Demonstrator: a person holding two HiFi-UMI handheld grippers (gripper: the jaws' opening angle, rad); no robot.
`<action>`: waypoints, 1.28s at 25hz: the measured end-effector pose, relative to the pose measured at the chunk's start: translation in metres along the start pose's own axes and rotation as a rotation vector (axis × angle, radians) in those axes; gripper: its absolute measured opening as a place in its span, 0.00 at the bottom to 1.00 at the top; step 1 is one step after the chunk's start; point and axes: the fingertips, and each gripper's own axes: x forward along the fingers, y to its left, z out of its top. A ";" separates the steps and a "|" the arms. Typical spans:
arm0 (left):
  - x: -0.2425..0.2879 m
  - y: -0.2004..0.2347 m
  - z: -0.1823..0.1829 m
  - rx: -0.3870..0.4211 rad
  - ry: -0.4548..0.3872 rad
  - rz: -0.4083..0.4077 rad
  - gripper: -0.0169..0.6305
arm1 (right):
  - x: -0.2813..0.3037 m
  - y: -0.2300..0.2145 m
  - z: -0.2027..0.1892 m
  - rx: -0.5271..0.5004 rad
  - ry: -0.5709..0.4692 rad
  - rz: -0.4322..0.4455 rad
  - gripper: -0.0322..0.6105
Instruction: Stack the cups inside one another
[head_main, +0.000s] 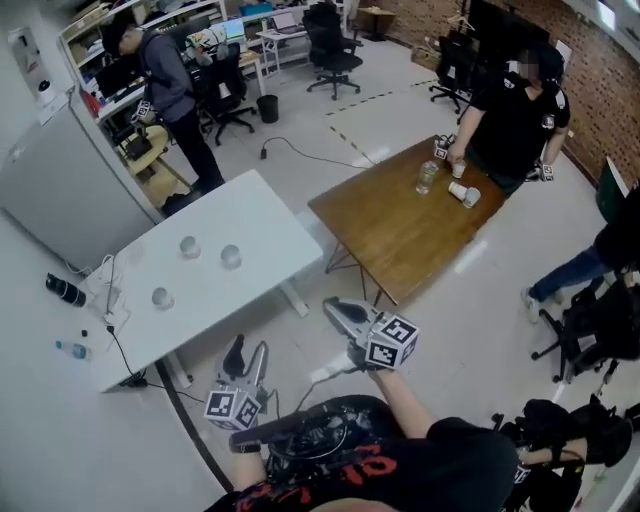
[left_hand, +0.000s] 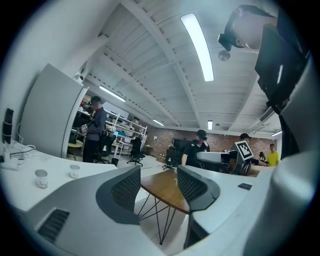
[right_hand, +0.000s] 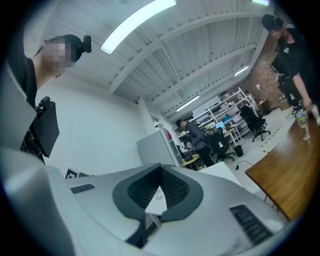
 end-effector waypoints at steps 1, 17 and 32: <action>-0.007 0.007 0.001 -0.008 -0.008 0.018 0.39 | 0.009 0.005 -0.003 -0.001 0.013 0.017 0.05; -0.068 0.076 0.021 -0.006 -0.046 0.172 0.39 | 0.113 0.061 -0.031 0.006 0.097 0.190 0.05; -0.079 0.154 0.022 0.069 -0.045 0.369 0.39 | 0.214 0.051 -0.074 0.069 0.190 0.317 0.05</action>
